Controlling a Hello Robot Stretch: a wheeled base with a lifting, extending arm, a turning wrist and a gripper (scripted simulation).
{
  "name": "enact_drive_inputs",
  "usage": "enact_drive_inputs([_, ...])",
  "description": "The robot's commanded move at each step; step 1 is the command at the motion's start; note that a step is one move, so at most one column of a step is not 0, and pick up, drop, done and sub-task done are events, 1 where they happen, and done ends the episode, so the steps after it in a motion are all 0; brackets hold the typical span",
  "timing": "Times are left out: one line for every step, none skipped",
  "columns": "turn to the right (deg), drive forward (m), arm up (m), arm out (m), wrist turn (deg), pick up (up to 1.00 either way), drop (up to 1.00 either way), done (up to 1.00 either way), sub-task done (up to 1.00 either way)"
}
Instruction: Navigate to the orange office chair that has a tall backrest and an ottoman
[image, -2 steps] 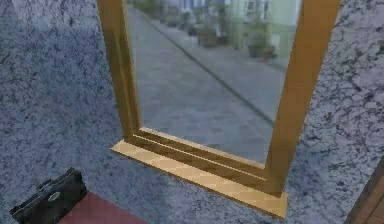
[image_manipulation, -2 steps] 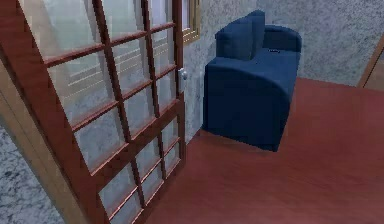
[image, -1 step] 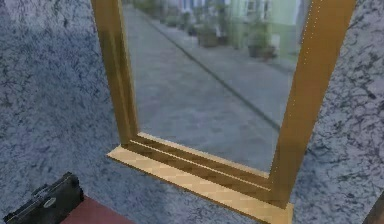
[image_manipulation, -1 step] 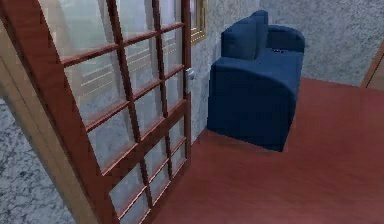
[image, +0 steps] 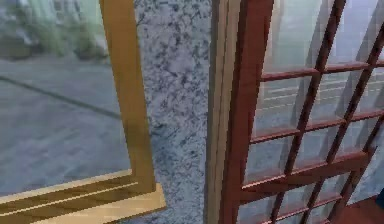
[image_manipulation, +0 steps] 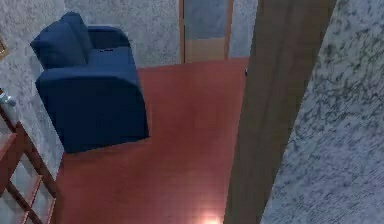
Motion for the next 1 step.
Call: enact_drive_inputs([45.0, 0.00, 0.00, 0.00, 0.0, 0.00, 0.00, 0.00, 0.00])
